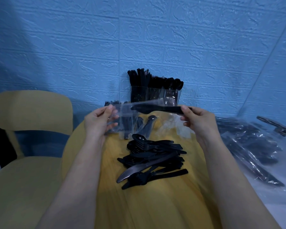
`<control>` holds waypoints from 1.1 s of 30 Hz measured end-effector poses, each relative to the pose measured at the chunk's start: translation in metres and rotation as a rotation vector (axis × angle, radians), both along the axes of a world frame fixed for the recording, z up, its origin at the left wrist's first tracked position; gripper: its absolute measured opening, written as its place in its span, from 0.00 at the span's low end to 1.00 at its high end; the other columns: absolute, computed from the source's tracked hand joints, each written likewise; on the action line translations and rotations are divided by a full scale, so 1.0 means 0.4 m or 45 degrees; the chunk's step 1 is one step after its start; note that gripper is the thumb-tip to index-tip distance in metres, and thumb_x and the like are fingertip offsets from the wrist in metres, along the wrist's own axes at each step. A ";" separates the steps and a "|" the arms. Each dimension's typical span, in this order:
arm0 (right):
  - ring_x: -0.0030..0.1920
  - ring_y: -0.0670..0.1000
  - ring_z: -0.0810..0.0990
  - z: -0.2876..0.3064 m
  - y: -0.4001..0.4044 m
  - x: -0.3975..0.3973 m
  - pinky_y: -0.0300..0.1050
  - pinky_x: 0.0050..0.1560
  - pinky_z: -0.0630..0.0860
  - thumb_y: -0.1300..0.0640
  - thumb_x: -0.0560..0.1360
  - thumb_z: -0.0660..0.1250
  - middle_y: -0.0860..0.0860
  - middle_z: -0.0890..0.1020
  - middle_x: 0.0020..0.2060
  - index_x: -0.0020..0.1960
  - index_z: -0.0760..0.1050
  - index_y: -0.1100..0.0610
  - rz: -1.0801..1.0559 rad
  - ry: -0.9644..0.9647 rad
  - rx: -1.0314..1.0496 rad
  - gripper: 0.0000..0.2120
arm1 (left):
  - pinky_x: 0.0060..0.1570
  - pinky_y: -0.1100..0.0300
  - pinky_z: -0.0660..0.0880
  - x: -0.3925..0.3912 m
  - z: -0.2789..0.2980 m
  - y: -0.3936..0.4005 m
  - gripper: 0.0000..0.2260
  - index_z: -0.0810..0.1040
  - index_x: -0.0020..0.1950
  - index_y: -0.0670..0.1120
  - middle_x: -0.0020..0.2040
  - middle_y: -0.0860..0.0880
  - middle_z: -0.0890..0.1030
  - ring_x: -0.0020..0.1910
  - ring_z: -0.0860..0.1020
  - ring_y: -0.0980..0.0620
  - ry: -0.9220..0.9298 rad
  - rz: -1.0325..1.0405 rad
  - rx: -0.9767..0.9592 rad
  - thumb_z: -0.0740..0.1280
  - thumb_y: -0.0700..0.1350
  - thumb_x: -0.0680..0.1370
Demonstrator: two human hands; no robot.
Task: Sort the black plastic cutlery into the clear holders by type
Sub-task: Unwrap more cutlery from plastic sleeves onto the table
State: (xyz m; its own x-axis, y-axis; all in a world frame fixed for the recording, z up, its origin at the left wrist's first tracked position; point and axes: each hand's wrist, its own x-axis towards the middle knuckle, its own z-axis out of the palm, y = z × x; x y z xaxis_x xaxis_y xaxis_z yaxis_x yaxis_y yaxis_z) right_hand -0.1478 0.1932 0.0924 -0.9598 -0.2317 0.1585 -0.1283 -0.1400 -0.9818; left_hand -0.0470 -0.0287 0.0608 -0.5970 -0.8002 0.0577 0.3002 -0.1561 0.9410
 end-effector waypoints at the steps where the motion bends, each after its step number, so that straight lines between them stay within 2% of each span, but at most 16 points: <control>1: 0.29 0.42 0.79 0.003 0.005 -0.003 0.33 0.31 0.75 0.59 0.74 0.70 0.48 0.81 0.31 0.45 0.80 0.58 -0.030 -0.013 -0.027 0.02 | 0.29 0.65 0.78 0.000 -0.003 -0.005 0.06 0.79 0.51 0.42 0.40 0.50 0.82 0.31 0.80 0.59 0.012 0.066 0.007 0.67 0.42 0.77; 4: 0.31 0.43 0.80 0.014 0.019 -0.007 0.33 0.32 0.76 0.59 0.74 0.70 0.51 0.81 0.34 0.45 0.79 0.59 -0.089 -0.053 -0.058 0.04 | 0.28 0.66 0.76 0.003 -0.012 -0.023 0.04 0.78 0.47 0.44 0.40 0.50 0.79 0.34 0.78 0.59 0.072 0.302 0.061 0.65 0.42 0.79; 7: 0.32 0.45 0.82 0.025 0.034 -0.006 0.34 0.34 0.78 0.59 0.74 0.70 0.53 0.81 0.35 0.44 0.79 0.60 -0.064 -0.074 -0.092 0.04 | 0.27 0.67 0.75 -0.003 -0.023 -0.035 0.05 0.75 0.51 0.43 0.42 0.51 0.77 0.36 0.77 0.58 0.128 0.467 0.131 0.63 0.44 0.80; 9: 0.32 0.45 0.82 0.029 0.038 -0.003 0.34 0.35 0.79 0.60 0.74 0.69 0.53 0.82 0.34 0.44 0.79 0.61 0.027 -0.086 -0.025 0.03 | 0.27 0.67 0.75 -0.011 -0.026 -0.033 0.05 0.74 0.52 0.43 0.41 0.52 0.76 0.37 0.77 0.58 0.138 0.489 0.140 0.63 0.43 0.81; 12: 0.32 0.46 0.82 0.019 0.028 -0.001 0.35 0.35 0.80 0.61 0.74 0.69 0.54 0.84 0.33 0.46 0.79 0.62 0.234 -0.134 0.207 0.04 | 0.29 0.66 0.77 -0.021 -0.021 -0.013 0.04 0.74 0.47 0.45 0.42 0.50 0.76 0.38 0.79 0.56 0.140 0.377 0.078 0.62 0.41 0.81; 15: 0.33 0.48 0.82 -0.003 0.017 -0.006 0.38 0.35 0.79 0.60 0.73 0.70 0.54 0.84 0.34 0.47 0.80 0.63 0.353 -0.155 0.518 0.06 | 0.33 0.64 0.79 -0.024 -0.010 0.017 0.06 0.72 0.47 0.45 0.43 0.48 0.77 0.37 0.81 0.54 0.104 0.164 0.033 0.62 0.36 0.80; 18: 0.36 0.47 0.79 -0.018 0.021 -0.015 0.38 0.37 0.73 0.52 0.73 0.71 0.52 0.82 0.36 0.46 0.81 0.60 0.418 -0.043 0.955 0.10 | 0.35 0.65 0.79 -0.029 -0.001 0.043 0.06 0.72 0.47 0.44 0.42 0.47 0.78 0.34 0.82 0.55 0.056 -0.017 -0.043 0.64 0.34 0.78; 20: 0.42 0.47 0.78 -0.026 0.025 -0.020 0.40 0.44 0.72 0.46 0.71 0.71 0.50 0.82 0.40 0.44 0.82 0.56 0.454 0.042 1.176 0.13 | 0.36 0.65 0.79 -0.031 0.000 0.055 0.04 0.74 0.48 0.43 0.42 0.48 0.80 0.35 0.83 0.55 -0.006 -0.088 -0.099 0.66 0.36 0.77; 23: 0.53 0.47 0.77 -0.027 0.021 -0.015 0.45 0.57 0.72 0.39 0.69 0.70 0.47 0.82 0.48 0.46 0.83 0.51 0.336 0.188 1.319 0.16 | 0.43 0.60 0.78 -0.034 -0.002 0.069 0.03 0.76 0.46 0.46 0.43 0.49 0.82 0.42 0.82 0.53 -0.145 -0.161 -0.221 0.68 0.38 0.76; 24: 0.53 0.47 0.78 -0.025 0.015 -0.010 0.45 0.57 0.72 0.38 0.69 0.69 0.46 0.82 0.49 0.46 0.82 0.49 0.266 0.269 1.325 0.16 | 0.43 0.59 0.78 -0.037 -0.001 0.073 0.03 0.76 0.46 0.46 0.44 0.49 0.83 0.44 0.81 0.53 -0.170 -0.179 -0.255 0.68 0.39 0.76; 26: 0.50 0.44 0.78 -0.023 -0.009 0.005 0.40 0.50 0.73 0.38 0.72 0.66 0.44 0.82 0.48 0.50 0.81 0.47 0.155 0.410 1.212 0.15 | 0.39 0.65 0.73 -0.041 0.002 0.079 0.04 0.76 0.44 0.47 0.44 0.50 0.83 0.42 0.80 0.58 -0.197 -0.209 -0.324 0.70 0.40 0.75; 28: 0.45 0.42 0.77 -0.025 -0.042 0.025 0.32 0.43 0.72 0.43 0.75 0.65 0.44 0.82 0.45 0.54 0.81 0.50 0.124 0.419 0.962 0.14 | 0.35 0.72 0.70 -0.045 0.004 0.085 0.04 0.77 0.42 0.48 0.42 0.52 0.83 0.38 0.79 0.64 -0.234 -0.276 -0.408 0.71 0.42 0.74; 30: 0.43 0.41 0.78 -0.034 -0.080 0.039 0.30 0.45 0.73 0.49 0.76 0.66 0.45 0.82 0.44 0.52 0.80 0.52 0.167 0.373 0.724 0.08 | 0.35 0.75 0.71 -0.048 0.005 0.094 0.04 0.77 0.41 0.48 0.42 0.52 0.84 0.38 0.79 0.64 -0.260 -0.384 -0.487 0.71 0.42 0.74; 32: 0.43 0.42 0.80 -0.047 -0.104 0.042 0.35 0.48 0.75 0.55 0.76 0.68 0.48 0.83 0.43 0.47 0.78 0.51 0.186 0.269 0.528 0.01 | 0.43 0.70 0.74 -0.050 0.003 0.101 0.04 0.77 0.41 0.47 0.41 0.52 0.84 0.41 0.81 0.61 -0.276 -0.494 -0.534 0.71 0.43 0.74; 33: 0.43 0.44 0.81 -0.052 -0.108 0.039 0.37 0.48 0.76 0.57 0.75 0.69 0.49 0.83 0.42 0.46 0.78 0.51 0.157 0.226 0.464 0.02 | 0.45 0.67 0.74 -0.050 0.004 0.102 0.04 0.78 0.42 0.47 0.41 0.52 0.83 0.42 0.81 0.59 -0.294 -0.534 -0.556 0.71 0.44 0.74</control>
